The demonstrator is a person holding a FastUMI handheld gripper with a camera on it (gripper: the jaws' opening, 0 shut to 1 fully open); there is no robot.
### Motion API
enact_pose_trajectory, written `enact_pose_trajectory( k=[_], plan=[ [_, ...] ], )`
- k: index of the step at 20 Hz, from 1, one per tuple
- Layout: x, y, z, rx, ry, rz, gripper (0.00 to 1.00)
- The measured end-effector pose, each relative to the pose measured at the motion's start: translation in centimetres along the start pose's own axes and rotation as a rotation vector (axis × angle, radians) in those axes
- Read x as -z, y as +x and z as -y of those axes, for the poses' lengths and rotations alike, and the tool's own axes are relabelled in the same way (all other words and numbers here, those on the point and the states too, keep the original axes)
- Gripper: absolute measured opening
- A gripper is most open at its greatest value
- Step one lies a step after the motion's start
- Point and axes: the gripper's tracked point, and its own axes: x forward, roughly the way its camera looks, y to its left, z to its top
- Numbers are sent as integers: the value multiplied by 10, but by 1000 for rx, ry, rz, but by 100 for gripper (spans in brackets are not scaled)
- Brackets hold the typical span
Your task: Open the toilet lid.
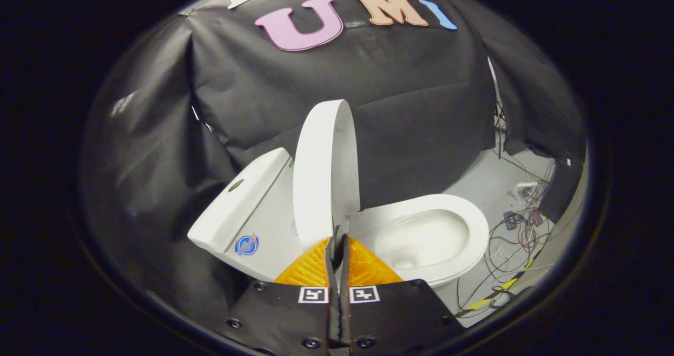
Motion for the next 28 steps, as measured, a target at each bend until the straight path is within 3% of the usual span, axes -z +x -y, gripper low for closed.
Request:
enact_pose_trajectory(
  k=[10,17,21,28],
  plan=[
    [3,9,-60,48,-96,72,1],
    [10,22,-107,57,-294,102,1],
    [11,24,-121,127,-406,133,2],
    [11,28,-129,163,-411,203,6]
  ],
)
